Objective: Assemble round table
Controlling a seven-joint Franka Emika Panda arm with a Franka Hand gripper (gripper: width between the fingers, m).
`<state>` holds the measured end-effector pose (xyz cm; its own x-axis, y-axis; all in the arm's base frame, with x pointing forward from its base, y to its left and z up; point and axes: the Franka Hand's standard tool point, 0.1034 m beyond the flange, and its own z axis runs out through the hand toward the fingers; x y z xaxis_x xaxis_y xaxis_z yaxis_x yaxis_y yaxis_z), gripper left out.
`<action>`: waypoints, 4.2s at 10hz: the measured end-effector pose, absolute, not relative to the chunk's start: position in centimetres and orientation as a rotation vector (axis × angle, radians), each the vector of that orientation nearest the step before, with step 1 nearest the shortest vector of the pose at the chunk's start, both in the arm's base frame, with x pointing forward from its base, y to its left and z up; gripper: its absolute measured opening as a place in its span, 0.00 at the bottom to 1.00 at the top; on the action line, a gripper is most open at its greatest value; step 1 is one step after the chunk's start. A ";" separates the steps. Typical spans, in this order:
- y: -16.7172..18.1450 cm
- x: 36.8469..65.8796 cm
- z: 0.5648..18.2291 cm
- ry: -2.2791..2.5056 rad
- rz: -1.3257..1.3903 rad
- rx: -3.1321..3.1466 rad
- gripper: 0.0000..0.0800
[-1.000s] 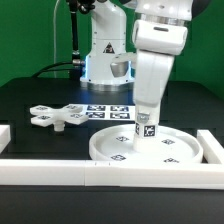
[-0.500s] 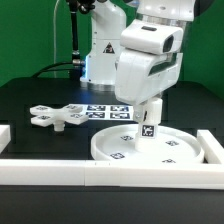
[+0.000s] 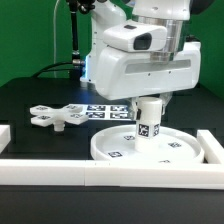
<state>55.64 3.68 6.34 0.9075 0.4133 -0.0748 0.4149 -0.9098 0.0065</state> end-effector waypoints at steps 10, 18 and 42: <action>4.1 55.6 6.3 -0.605 -0.119 3.119 0.52; 5.0 54.9 7.2 -0.529 -0.030 3.137 0.81; -13.4 48.4 7.4 0.385 0.099 3.114 0.81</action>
Offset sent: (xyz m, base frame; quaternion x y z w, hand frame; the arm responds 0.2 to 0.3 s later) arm 0.0000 0.0000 0.0000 0.0000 0.0000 0.1296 0.9916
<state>48.36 -13.39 7.35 0.9679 0.2435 0.0620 0.2433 -0.9699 0.0104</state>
